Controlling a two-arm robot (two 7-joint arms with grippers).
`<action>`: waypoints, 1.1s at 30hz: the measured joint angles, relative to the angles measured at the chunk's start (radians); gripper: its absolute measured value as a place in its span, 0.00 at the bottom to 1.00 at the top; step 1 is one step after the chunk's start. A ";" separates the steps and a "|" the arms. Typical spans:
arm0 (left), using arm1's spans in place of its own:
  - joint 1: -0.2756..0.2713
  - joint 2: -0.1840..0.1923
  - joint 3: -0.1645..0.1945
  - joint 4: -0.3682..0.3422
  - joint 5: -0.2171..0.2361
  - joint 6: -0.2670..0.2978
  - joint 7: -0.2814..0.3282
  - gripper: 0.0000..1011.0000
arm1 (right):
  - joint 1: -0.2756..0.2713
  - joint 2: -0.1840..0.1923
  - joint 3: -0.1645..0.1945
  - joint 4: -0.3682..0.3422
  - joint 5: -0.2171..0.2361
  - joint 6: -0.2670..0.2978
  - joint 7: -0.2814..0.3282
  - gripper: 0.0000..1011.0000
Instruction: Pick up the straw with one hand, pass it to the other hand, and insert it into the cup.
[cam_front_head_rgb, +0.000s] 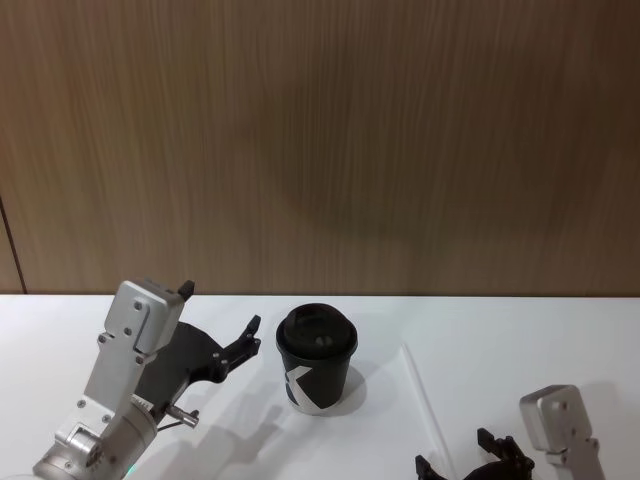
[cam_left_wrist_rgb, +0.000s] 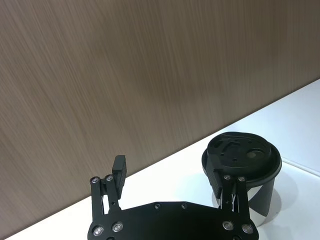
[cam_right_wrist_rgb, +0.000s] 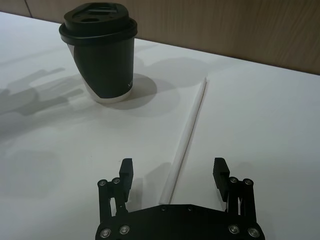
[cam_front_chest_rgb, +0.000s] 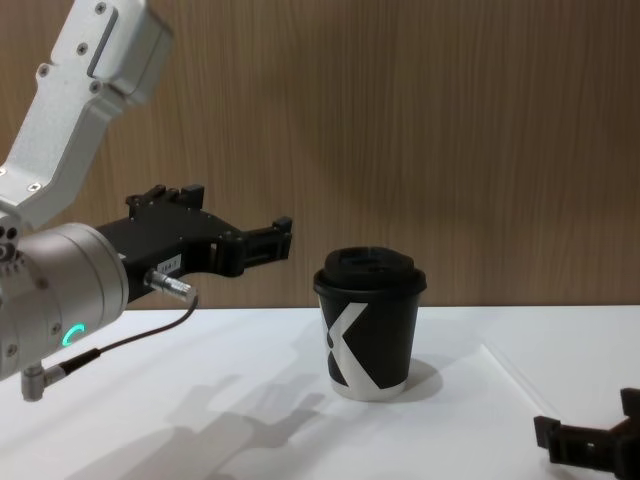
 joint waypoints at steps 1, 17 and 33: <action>0.000 0.000 0.000 0.000 0.000 0.000 0.000 0.99 | 0.000 -0.002 0.000 0.000 0.000 0.003 -0.001 0.99; 0.000 0.000 0.000 0.000 0.000 0.000 0.000 0.99 | -0.004 -0.057 0.019 -0.005 0.023 0.094 -0.030 0.99; 0.000 0.000 0.000 0.000 0.000 0.000 0.000 0.99 | -0.006 -0.081 0.032 -0.016 0.034 0.147 -0.033 0.90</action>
